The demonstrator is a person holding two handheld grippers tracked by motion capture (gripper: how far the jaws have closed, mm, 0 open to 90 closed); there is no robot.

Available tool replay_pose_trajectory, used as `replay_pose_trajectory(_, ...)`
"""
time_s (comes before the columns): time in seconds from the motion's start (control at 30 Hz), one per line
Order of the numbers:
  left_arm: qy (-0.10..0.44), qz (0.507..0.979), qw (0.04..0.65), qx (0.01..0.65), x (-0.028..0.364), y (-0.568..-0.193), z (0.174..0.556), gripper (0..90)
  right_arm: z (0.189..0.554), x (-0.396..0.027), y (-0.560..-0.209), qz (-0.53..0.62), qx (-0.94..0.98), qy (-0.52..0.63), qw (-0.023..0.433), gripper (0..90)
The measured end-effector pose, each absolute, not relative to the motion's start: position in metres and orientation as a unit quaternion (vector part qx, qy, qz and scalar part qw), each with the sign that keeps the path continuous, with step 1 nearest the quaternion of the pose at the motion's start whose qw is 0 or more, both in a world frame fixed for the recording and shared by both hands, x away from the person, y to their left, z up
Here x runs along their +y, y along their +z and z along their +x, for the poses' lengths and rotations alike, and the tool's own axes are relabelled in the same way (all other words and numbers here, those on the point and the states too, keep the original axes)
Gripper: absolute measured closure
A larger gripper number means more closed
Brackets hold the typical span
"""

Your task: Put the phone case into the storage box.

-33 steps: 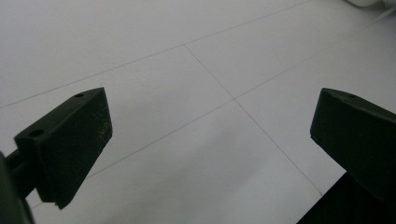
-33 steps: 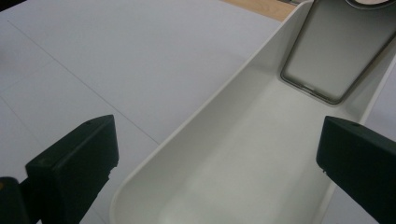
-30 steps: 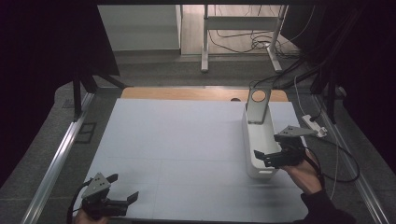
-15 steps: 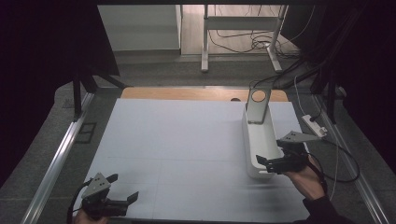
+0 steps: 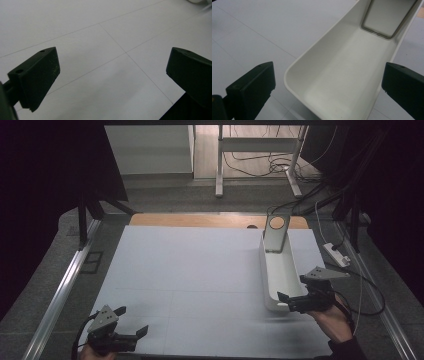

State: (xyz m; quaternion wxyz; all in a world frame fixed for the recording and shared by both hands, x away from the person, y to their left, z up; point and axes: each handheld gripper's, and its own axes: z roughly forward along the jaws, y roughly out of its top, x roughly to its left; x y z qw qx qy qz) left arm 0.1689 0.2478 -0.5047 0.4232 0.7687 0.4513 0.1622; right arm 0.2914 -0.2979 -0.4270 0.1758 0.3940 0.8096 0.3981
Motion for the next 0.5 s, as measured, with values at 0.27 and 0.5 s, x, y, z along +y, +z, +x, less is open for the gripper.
replay_pose_trajectory(0.27, 0.161, 0.768, 0.424, 0.452, 0.248, -0.505, 0.169, 0.1, 0.285, -0.301, -0.426, 0.399, 0.806, 0.398, 0.182, 0.0)
replay_pose_trajectory(0.5, 0.161, 0.768, 0.424, 0.453, 0.248, -0.505, 0.169, 0.1, 0.277, -0.302, -0.426, 0.401, 0.806, 0.394, 0.186, 0.0)
